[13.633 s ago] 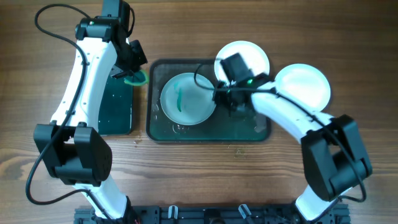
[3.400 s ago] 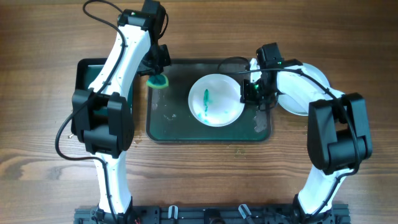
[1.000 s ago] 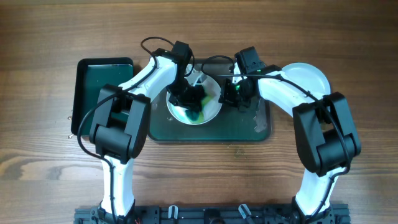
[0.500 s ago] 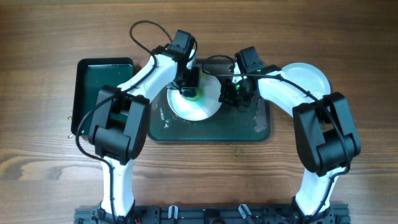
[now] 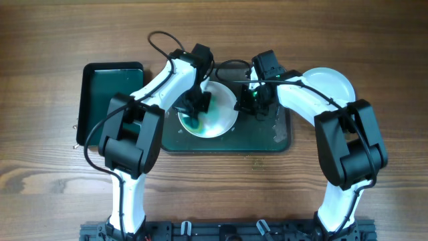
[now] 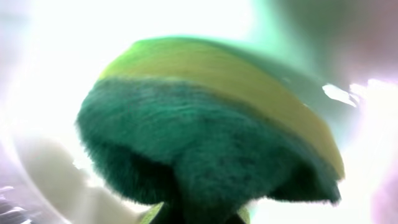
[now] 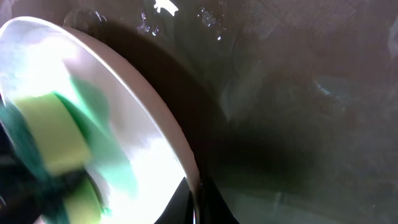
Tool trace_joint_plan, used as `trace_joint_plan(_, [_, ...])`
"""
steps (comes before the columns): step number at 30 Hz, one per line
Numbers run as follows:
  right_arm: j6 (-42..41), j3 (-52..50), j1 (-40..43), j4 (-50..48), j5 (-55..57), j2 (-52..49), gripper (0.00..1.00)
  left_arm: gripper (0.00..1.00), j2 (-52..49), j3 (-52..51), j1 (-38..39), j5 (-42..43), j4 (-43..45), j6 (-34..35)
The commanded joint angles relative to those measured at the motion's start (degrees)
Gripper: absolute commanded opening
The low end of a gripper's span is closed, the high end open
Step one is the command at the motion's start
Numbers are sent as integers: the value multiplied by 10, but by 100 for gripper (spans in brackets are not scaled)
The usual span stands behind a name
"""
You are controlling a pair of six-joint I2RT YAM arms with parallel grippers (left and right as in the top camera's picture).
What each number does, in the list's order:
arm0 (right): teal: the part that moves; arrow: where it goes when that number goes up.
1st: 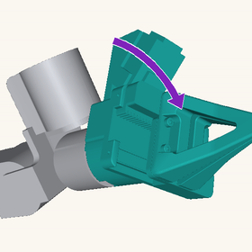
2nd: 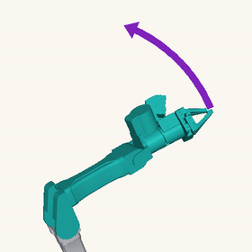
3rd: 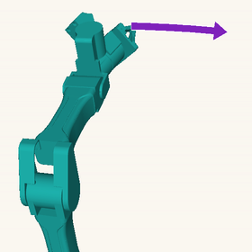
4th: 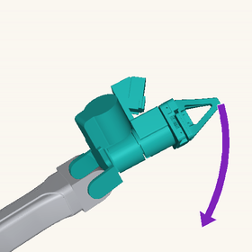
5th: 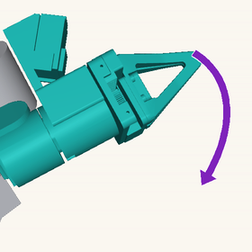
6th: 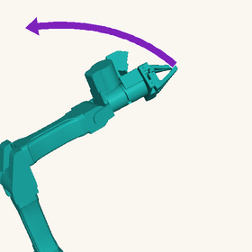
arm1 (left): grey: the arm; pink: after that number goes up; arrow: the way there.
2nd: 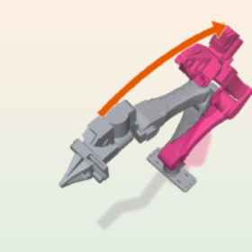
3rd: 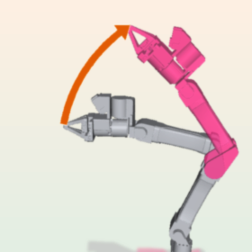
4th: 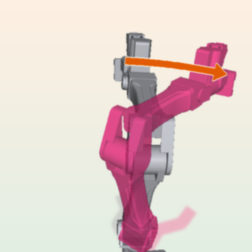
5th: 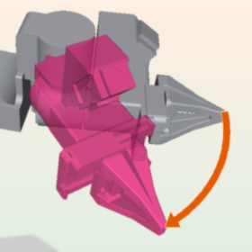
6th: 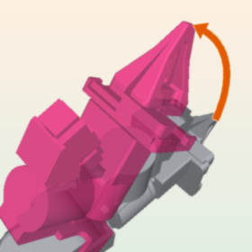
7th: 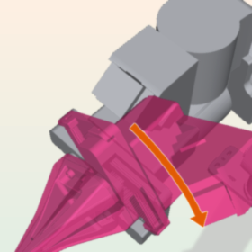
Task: Clean dirty plates on tray and stack at the side
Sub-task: 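Scrub the back plate with the sponge while the right gripper holds it, then lift the plate with the right gripper and stack it on the side pile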
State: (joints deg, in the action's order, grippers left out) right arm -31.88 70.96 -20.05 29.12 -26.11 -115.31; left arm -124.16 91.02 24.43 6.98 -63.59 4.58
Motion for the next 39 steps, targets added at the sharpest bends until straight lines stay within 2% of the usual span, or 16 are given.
trace_joint_plan(1, [-11,-2,5,1,6,-8,4,4,-14,-14,21,204,3,-119])
trace_joint_plan(6, [-11,-2,5,1,6,-8,4,4,-14,-14,21,207,62,-117])
trace_joint_plan(10, [-11,-2,5,1,6,-8,4,4,-14,-14,17,196,146,-111])
trace_joint_plan(12, [-11,-2,5,1,6,-8,4,4,-14,-14,14,131,190,-60])
trace_joint_plan(16, [-11,-2,5,1,6,-8,4,4,-14,-14,7,-79,250,66])
trace_joint_plan(21, [-10,-2,5,1,6,-8,4,4,-14,-13,-11,-279,228,158])
trace_joint_plan(23, [-10,-2,5,1,6,-8,4,4,-10,-13,-18,-309,204,175])
trace_joint_plan(29, [-11,-2,5,1,5,-7,4,4,40,13,-42,-260,125,193])
trace_joint_plan(34, [17,-1,4,4,0,8,4,4,102,52,-72,-128,71,181])
trace_joint_plan(39, [38,-1,1,46,90,64,4,4,121,52,-92,-52,43,182])
